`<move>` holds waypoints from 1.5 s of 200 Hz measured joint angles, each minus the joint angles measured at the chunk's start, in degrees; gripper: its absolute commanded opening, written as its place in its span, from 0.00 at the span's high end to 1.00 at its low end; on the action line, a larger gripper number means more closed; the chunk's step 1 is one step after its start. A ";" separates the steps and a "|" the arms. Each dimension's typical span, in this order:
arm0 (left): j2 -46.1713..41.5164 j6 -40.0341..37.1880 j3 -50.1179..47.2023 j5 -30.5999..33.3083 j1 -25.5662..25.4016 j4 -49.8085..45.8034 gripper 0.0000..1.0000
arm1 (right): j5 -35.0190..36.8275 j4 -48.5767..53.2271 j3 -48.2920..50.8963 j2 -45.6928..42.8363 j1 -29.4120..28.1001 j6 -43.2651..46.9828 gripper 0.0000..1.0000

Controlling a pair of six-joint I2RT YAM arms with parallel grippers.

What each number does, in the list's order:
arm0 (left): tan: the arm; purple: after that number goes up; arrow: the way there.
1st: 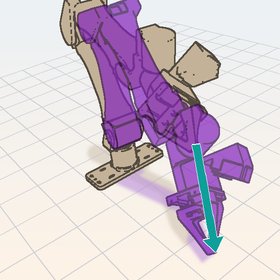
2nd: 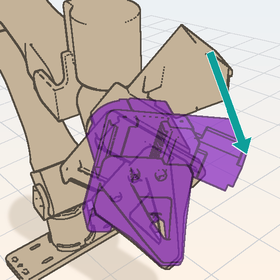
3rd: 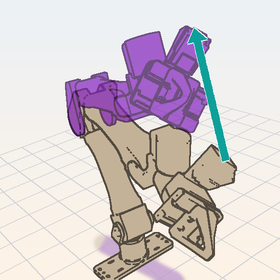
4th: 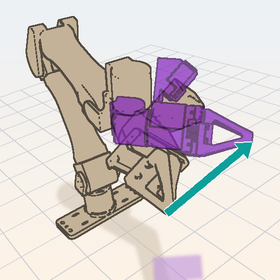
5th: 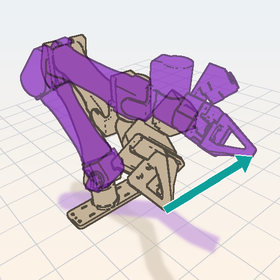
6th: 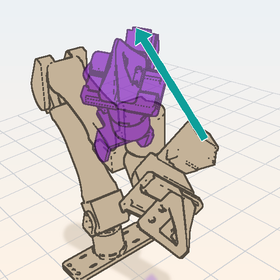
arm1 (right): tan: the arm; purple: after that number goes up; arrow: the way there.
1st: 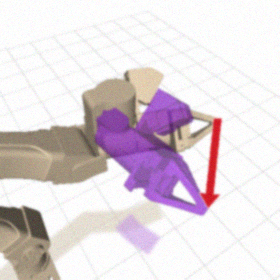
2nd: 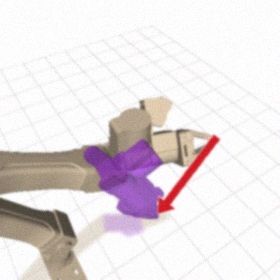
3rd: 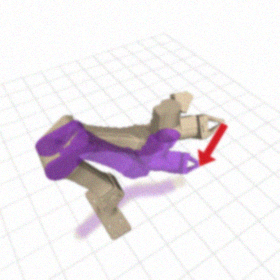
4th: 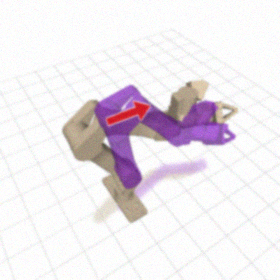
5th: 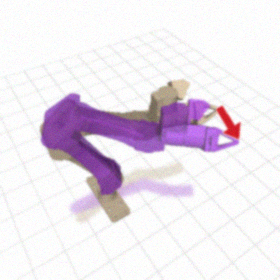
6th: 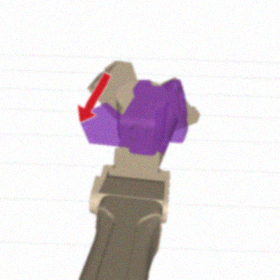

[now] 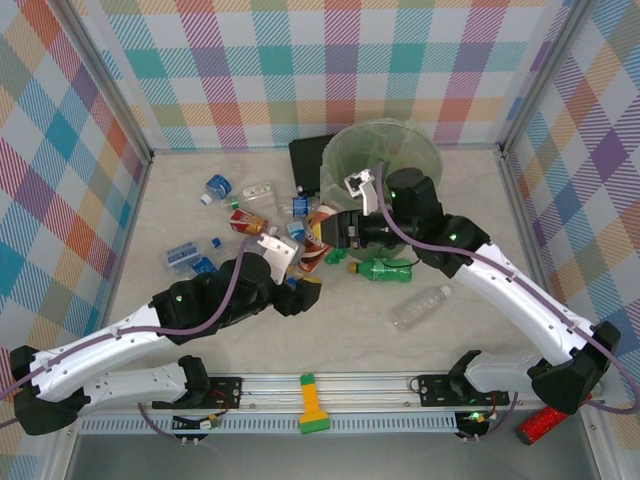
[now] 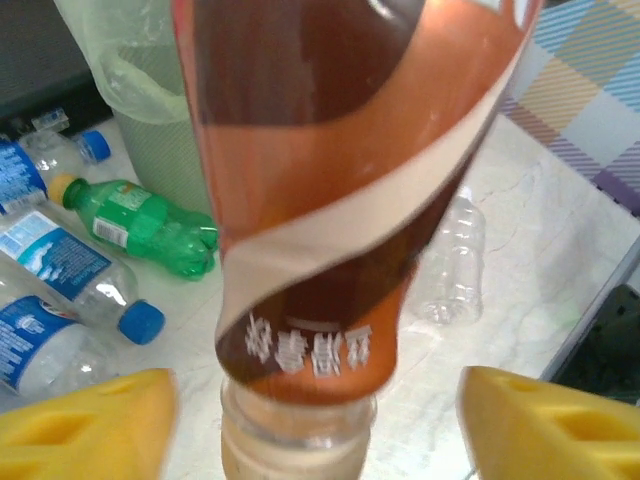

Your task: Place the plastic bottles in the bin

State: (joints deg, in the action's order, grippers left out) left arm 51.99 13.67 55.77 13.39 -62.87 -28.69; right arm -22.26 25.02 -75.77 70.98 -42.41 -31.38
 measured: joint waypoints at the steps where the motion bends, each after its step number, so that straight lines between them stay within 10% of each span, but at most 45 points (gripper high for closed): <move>1: -0.02 0.09 0.00 0.04 0.00 -0.02 0.01 | 0.22 0.04 -0.09 -0.02 0.00 0.15 0.48; 168: -10.73 3.50 -0.33 5.38 0.00 -3.17 0.00 | 35.15 8.92 -19.93 2.40 11.85 19.21 0.48; 300: -15.54 4.98 -1.31 7.39 0.00 -5.88 0.00 | 31.93 9.66 -19.37 19.56 15.63 21.09 0.47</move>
State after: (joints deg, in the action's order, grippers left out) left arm 36.45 18.65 54.46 20.78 -62.87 -34.57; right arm 9.67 34.68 -95.13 90.54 -26.79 -10.28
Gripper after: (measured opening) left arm 0.997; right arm 0.529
